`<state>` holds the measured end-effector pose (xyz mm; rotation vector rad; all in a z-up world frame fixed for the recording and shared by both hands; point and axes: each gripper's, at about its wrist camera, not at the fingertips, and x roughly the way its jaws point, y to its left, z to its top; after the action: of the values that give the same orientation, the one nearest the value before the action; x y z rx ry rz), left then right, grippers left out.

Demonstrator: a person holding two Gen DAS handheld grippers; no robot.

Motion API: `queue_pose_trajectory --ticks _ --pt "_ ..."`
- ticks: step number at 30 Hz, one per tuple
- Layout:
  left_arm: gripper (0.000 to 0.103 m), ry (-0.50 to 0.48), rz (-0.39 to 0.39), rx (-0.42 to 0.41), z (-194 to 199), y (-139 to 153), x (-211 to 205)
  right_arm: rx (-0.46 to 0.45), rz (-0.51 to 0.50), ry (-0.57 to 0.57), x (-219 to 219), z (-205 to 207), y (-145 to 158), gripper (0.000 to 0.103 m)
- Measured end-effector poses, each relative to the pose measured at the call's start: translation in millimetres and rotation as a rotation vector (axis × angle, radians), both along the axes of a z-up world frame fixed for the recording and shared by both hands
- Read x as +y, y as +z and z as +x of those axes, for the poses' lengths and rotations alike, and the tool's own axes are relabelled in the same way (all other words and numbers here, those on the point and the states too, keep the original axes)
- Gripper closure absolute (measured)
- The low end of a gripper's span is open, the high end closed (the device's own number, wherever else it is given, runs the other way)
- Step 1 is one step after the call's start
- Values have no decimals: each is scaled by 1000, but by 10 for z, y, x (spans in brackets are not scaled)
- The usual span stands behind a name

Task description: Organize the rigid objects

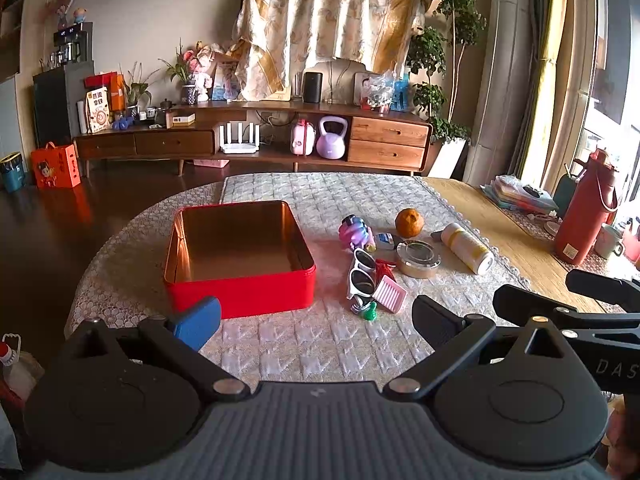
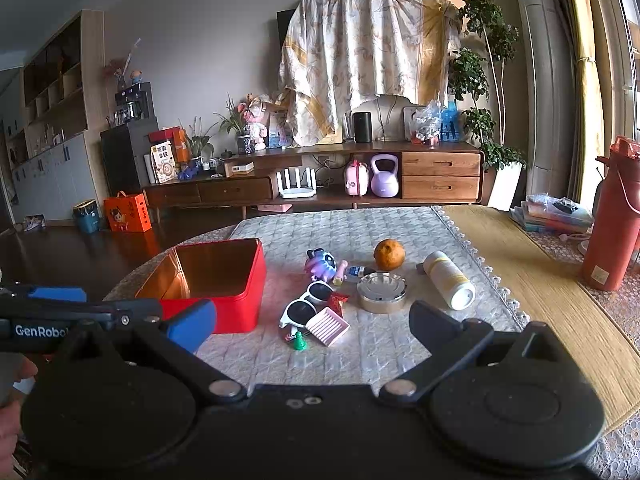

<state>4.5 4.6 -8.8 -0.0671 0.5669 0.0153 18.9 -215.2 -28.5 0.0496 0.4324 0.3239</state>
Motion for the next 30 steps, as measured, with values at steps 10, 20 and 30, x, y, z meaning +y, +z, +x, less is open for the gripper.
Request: queue_pose_trajectory --ticks 10,20,30 --pt "1 -43 22 23 146 -89 -120 25 -9 -5 -100 181 -19 0" --pt "1 -70 34 42 588 -130 -285 43 -60 -32 -450 786 6 0" --pt "1 -107 -11 117 1067 -375 -423 109 -107 -20 -773 1320 -168 1"
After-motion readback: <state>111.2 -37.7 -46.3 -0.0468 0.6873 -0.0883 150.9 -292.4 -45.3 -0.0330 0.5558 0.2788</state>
